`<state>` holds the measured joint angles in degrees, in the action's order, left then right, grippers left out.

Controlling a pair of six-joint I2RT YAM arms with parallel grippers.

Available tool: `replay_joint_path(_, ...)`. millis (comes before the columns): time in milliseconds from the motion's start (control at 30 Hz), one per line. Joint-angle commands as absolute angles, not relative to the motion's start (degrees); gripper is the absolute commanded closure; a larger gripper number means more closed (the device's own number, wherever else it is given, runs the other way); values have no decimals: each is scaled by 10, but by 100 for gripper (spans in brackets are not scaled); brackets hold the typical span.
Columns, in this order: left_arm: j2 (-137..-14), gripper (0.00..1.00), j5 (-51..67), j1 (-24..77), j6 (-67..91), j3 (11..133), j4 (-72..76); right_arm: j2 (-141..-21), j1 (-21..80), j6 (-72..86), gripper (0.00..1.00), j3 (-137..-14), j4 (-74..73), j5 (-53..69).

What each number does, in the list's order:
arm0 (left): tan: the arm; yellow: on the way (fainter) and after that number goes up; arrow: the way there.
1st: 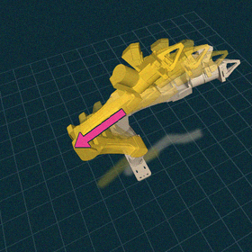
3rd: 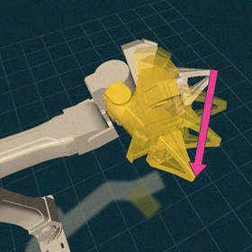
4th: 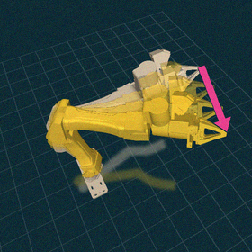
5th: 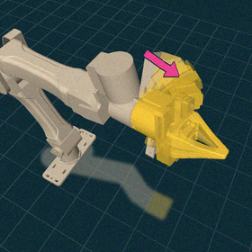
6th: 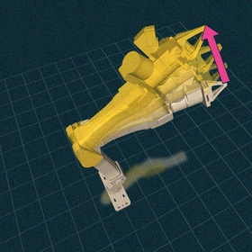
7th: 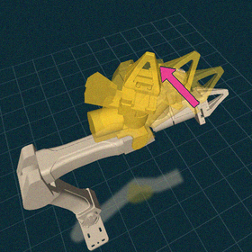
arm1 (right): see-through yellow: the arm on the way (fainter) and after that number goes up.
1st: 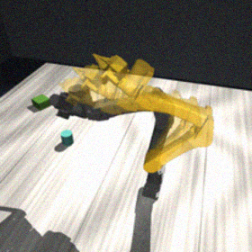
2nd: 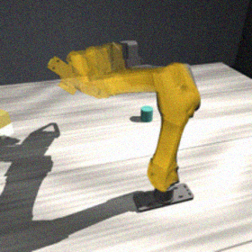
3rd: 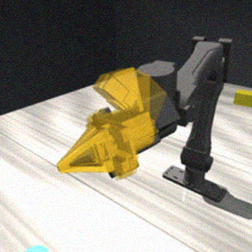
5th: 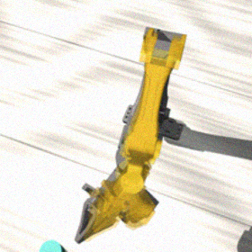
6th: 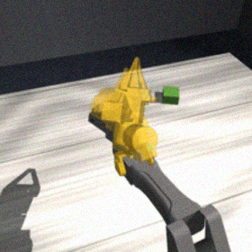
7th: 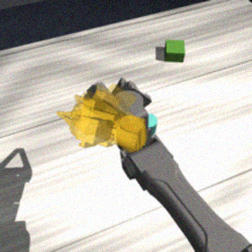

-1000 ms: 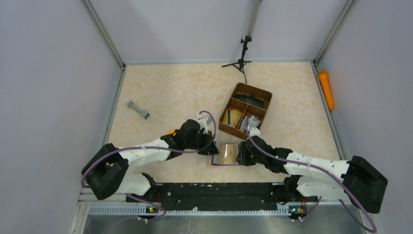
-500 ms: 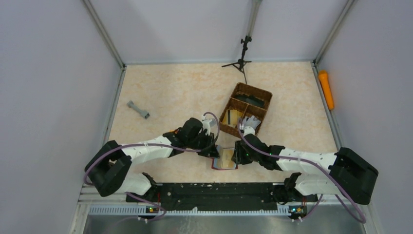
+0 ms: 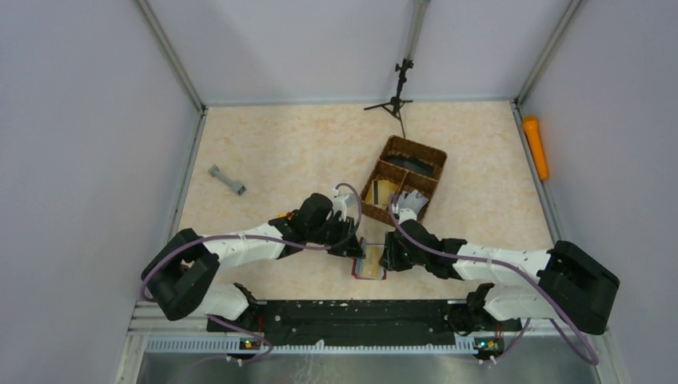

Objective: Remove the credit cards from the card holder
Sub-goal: Remove the credit card from the card holder.

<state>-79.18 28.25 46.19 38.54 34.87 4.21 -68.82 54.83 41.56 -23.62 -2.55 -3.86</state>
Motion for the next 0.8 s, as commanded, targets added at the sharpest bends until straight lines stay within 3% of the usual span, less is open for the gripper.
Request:
replay_joint_path(0,-790,74,303,463,395,338,98,-687,546,418,73,-227,-7,-17)
replay_joint_path(533,-801,86,330,462,411,315,148,-662,546,426,75,-221,-4,-5)
replay_joint_path(600,-804,92,329,462,412,316,149,-648,546,432,69,-218,-4,-9)
replay_joint_path(667,-804,95,313,461,412,319,135,-624,546,436,57,-213,-4,-13)
replay_joint_path(767,-801,97,302,458,413,319,123,-580,546,444,54,-202,-4,-18)
